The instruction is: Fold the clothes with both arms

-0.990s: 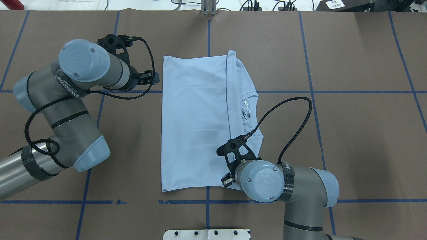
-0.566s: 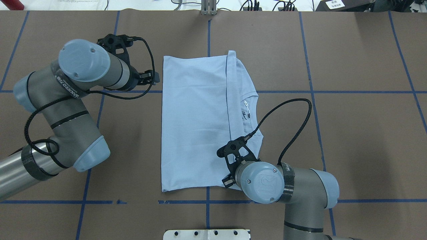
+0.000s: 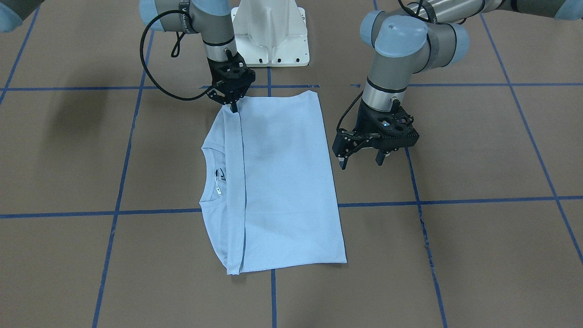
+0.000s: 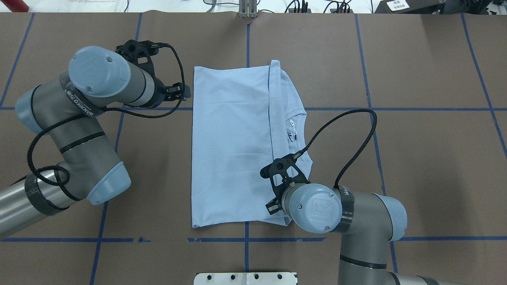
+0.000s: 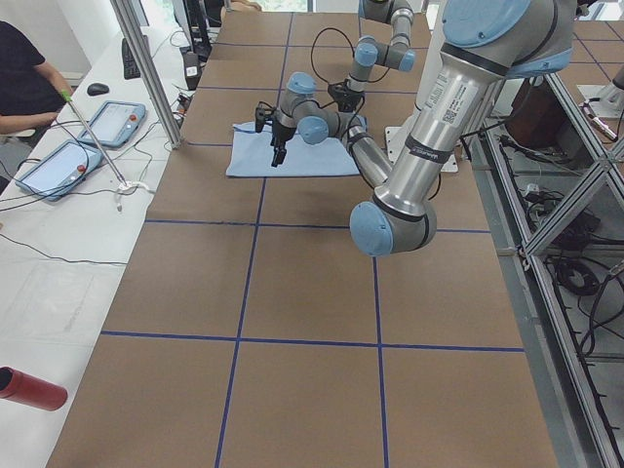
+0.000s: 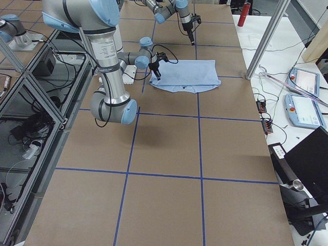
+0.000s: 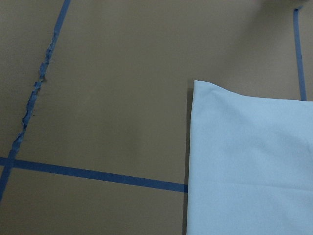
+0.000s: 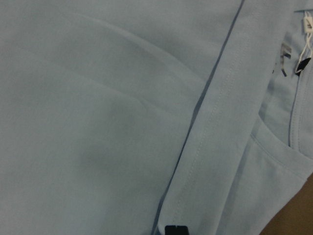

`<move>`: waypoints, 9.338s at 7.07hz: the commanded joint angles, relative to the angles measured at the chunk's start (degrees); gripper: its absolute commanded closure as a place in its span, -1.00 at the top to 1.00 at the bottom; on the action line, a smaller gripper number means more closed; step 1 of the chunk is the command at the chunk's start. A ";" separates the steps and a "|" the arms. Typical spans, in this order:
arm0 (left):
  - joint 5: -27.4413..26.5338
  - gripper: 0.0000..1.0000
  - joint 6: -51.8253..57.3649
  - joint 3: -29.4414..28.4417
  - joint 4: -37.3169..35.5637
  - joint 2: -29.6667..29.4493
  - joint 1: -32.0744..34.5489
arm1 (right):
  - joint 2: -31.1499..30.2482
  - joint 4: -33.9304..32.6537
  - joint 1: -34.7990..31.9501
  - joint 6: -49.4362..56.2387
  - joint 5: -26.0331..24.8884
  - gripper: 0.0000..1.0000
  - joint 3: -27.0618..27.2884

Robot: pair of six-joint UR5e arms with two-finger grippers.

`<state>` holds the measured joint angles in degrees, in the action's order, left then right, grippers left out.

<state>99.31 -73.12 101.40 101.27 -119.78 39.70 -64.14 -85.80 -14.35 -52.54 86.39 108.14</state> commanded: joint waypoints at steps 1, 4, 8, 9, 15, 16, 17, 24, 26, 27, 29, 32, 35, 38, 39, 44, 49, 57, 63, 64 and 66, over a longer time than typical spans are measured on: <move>0.00 1.00 -0.01 -0.06 0.07 -0.10 -0.15 | -1.76 0.02 -1.55 -0.55 0.10 -1.00 -0.12; 0.00 1.00 0.08 -0.42 0.15 -0.02 -0.32 | -5.19 -0.07 -2.44 -1.77 0.97 -1.00 0.93; -0.09 1.00 0.43 -0.68 0.15 0.16 -0.32 | -20.50 0.11 -2.26 -10.29 8.18 0.64 13.34; -0.09 1.00 0.43 -0.68 0.15 0.16 -0.32 | -19.72 0.54 -2.18 -11.35 7.83 1.00 12.89; -0.09 1.00 0.61 -1.56 1.99 0.16 -0.32 | -1.60 0.54 -8.06 -10.13 6.78 0.97 0.25; -0.09 1.00 0.52 -1.56 2.00 0.16 -0.32 | -1.43 0.63 -8.24 -9.61 6.77 0.60 -1.16; -0.09 1.00 0.52 -1.56 2.09 0.16 -0.32 | -0.99 0.55 -8.24 -9.34 6.95 0.26 -2.22; -0.09 1.00 0.52 -1.73 2.70 0.60 -0.32 | -0.90 0.11 -7.45 -7.93 7.92 -0.13 -3.89; -0.09 1.00 0.52 -1.65 2.70 0.60 -0.32 | -0.99 0.02 -7.54 -7.93 11.06 -0.62 -3.81; 0.00 1.00 0.52 -1.65 2.70 0.60 -0.32 | -1.07 -0.07 -7.54 -7.93 11.08 -0.93 -3.90; -0.09 1.00 0.52 -1.65 2.70 0.51 -0.32 | -1.25 -0.07 -7.54 -7.93 11.08 -1.00 -3.90; -0.09 1.00 0.43 -1.65 2.79 0.43 -0.41 | -1.43 -0.07 -10.24 -6.02 11.95 -1.00 -3.46; -0.09 1.00 0.43 -1.65 2.79 0.34 -0.68 | -6.50 0.37 -12.28 -3.36 13.28 -1.00 -3.02; 0.00 1.00 0.26 -1.56 2.79 0.25 -0.76 | -16.43 -0.16 -14.29 -1.95 18.00 -0.76 8.12; -0.09 1.00 0.17 -1.47 2.70 0.34 -0.76 | -16.37 -0.16 -13.96 -2.13 17.68 0.44 7.62; 0.00 1.00 -4.10 -1.47 5.58 -0.45 -3.82 | -7.16 0.46 -16.58 -1.95 16.00 1.00 1.91; -5.15 1.00 -5.19 -25.52 23.51 -10.89 -4.10 | -4.15 0.55 -19.05 -2.83 16.44 1.00 3.74; -7.21 0.68 -2.56 -41.55 33.38 -18.38 -1.64 | -4.33 0.46 -20.81 -2.92 18.38 1.00 4.63; -6.77 -0.30 0.87 -41.55 33.38 -18.74 -1.64 | -4.76 0.46 -21.68 -2.83 19.96 1.00 4.54; -6.77 -0.11 0.87 -41.55 33.38 -18.74 -1.64 | -4.77 0.46 -21.77 -2.83 19.96 1.00 4.54; -6.85 0.08 0.87 -41.99 33.29 -18.74 -1.38 | -4.85 0.37 -21.77 -2.83 19.96 1.00 4.54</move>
<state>92.49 -72.25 59.70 134.59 -138.52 38.24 -68.93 -85.40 -36.08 -55.37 106.32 112.68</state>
